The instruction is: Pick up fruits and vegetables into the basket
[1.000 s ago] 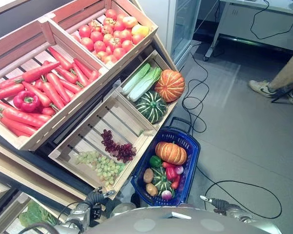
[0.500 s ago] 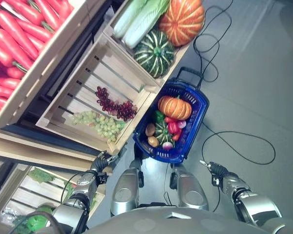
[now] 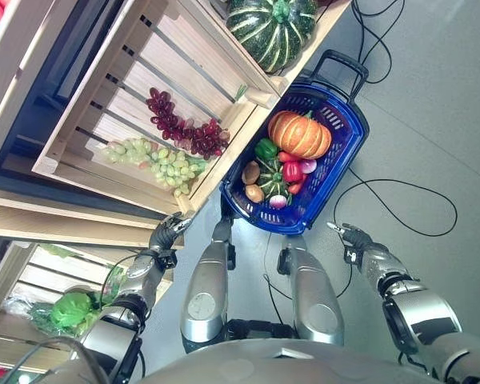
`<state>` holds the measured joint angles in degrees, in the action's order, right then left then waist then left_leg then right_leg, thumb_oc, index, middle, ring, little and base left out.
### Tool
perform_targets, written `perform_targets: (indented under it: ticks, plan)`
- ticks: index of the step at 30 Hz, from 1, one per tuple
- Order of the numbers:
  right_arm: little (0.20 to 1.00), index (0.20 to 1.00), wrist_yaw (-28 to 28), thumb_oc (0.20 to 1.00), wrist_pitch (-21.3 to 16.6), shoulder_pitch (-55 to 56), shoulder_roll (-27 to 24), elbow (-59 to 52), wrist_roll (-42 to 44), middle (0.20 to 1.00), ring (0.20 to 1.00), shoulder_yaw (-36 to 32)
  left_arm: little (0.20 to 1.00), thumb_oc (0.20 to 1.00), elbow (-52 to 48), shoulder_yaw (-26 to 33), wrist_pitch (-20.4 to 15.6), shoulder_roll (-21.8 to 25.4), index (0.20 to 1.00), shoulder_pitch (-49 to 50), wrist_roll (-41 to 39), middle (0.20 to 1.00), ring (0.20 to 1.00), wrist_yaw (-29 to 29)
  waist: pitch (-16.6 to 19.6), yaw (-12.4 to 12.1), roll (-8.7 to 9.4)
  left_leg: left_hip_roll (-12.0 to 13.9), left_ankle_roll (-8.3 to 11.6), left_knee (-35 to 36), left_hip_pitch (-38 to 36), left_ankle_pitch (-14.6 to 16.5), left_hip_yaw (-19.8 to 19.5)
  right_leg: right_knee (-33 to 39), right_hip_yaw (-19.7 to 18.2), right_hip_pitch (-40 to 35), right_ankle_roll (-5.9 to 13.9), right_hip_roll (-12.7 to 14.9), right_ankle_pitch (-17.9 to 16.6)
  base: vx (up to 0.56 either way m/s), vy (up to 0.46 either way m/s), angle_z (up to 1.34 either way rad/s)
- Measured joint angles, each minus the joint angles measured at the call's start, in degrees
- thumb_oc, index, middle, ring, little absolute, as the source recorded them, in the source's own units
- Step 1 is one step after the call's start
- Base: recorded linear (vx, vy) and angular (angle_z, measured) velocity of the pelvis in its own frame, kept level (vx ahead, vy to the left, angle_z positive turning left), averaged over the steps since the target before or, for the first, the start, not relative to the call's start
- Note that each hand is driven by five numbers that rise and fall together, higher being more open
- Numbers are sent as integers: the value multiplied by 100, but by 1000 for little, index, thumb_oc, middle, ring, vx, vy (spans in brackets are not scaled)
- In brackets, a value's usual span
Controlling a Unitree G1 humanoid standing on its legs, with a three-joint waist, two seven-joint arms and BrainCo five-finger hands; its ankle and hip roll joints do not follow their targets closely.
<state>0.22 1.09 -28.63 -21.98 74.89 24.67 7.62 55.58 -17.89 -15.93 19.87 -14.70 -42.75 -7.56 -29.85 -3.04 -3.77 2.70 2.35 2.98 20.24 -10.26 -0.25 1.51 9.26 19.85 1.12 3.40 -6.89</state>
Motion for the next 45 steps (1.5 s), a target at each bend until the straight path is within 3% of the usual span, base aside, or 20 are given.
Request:
perform_targets:
  ticks: [3, 7, 11, 14, 17, 25, 32, 45]
  plan:
    - [1000, 1000, -5, 1000, 19, -73, -1, 1, 38, 1000, 1000, 3, 1000, 1000, -360, -63, -127, 127, 1000, -46, 135, 1000, 1000, 480, -31, -62, 29, -11, -7, -201, 245, -5, -6, -384, -26, 332, -12, 37, 95, -74, -8, -1]
    - [1000, 1000, -36, 1000, 21, -95, -26, 7, 124, 1000, 1000, 1, 1000, 1000, -673, -158, -337, 481, 1000, -270, 956, 1000, 1000, 1276, -57, -74, 63, -71, 23, -510, 679, 30, -70, -1258, -50, 1003, -31, 167, 442, -42, -25, 8]
    - [1000, 1000, -49, 1000, 19, -128, -116, 7, 264, 1000, 1000, 3, 1000, 1000, -995, -303, -350, 854, 1000, -457, 2497, 1000, 1000, 2166, -84, -73, 103, -196, -11, -963, 1262, 50, -114, -2078, -109, 1753, -71, 346, 656, -27, -17, 10]
    - [1000, 1000, -49, 1000, 5, -151, -174, 6, 348, 1000, 1000, 9, 1000, 1000, -1003, -535, -299, 1149, 1000, -626, 3597, 1000, 1000, 2800, -119, -74, 163, -198, -12, -1150, 1487, 52, -120, -2283, -158, 1997, -75, 353, 659, 0, 0, 0]
    - [1000, 1000, -45, 1000, -10, -151, -201, 6, 349, 1000, 1000, 16, 1000, 1000, -1035, -546, -287, 1209, 1000, -684, 3959, 1000, 1000, 3002, -120, -67, 166, -193, -12, -1178, 1603, 53, -129, -2297, -215, 2114, -73, 319, 658, 0, 0, 0]
    - [1000, 1000, -1, 1000, -111, -141, -169, 5, 349, 1000, 1000, 132, 1000, 1000, -1054, -543, -287, 1222, 1000, -749, 3940, 1000, 1000, 3062, -120, -61, 166, -185, 12, -1154, 1653, 76, -167, -2120, -231, 2114, -70, 272, 657, 1, -1, -5]
    - [1000, 1000, -3, 1000, -105, -152, -180, 6, 349, 1000, 1000, 119, 1000, 1000, -1359, -566, -290, 1386, 1000, -713, 3738, 1000, 1000, 2577, -120, -154, 165, -193, 11, -1113, 1607, 78, -174, -2049, -212, 2021, -69, 279, 656, 8, -5, 4]
    - [1000, 1000, -11, 1000, -77, -121, -165, 36, 351, 1000, 1000, 86, 1000, 1000, -1692, -664, -291, 1726, 1000, -485, 3533, 1000, 1000, 2289, -120, -321, 165, -209, -27, -1074, 1100, 50, -159, -2090, -191, 1516, -70, 310, 655, 9, -7, 4]
